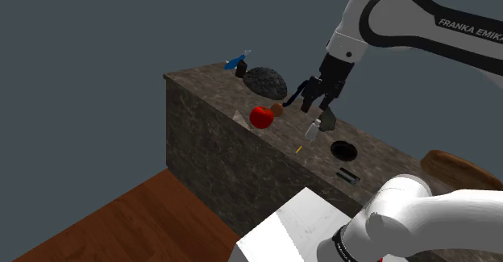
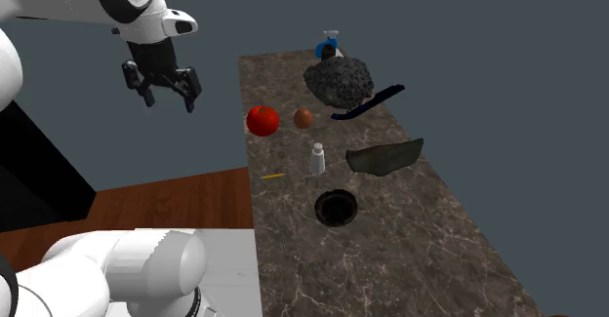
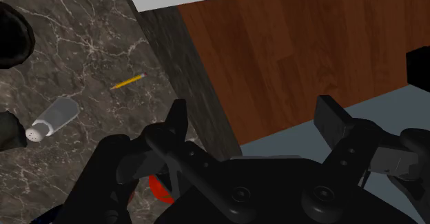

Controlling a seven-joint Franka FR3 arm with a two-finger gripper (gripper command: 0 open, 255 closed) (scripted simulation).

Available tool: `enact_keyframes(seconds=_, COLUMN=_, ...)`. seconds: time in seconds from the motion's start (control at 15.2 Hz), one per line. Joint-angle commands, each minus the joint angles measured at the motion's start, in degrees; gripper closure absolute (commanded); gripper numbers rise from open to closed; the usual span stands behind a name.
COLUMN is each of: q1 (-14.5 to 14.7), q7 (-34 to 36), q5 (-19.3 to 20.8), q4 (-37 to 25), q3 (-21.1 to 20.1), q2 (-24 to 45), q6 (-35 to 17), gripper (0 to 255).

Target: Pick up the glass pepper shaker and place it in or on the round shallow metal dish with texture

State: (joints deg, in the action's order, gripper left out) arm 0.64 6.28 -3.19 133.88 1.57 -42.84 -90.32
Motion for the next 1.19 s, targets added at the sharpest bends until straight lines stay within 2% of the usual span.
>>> enact_keyframes(seconds=0.0, q1=0.0, q7=0.0, q5=0.0, q4=0.0, q3=0.0, q2=0.0, q6=0.0, gripper=0)
enact_keyframes(seconds=0.53, q1=-3.6, q7=-8.9, q5=5.7, q4=5.5, q3=8.1, q2=3.3, q6=-10.1, gripper=0)
enact_keyframes(seconds=1.12, q1=-6.7, q7=-19.0, q5=9.7, q4=6.3, q3=18.0, q2=13.0, q6=-22.6, gripper=0)
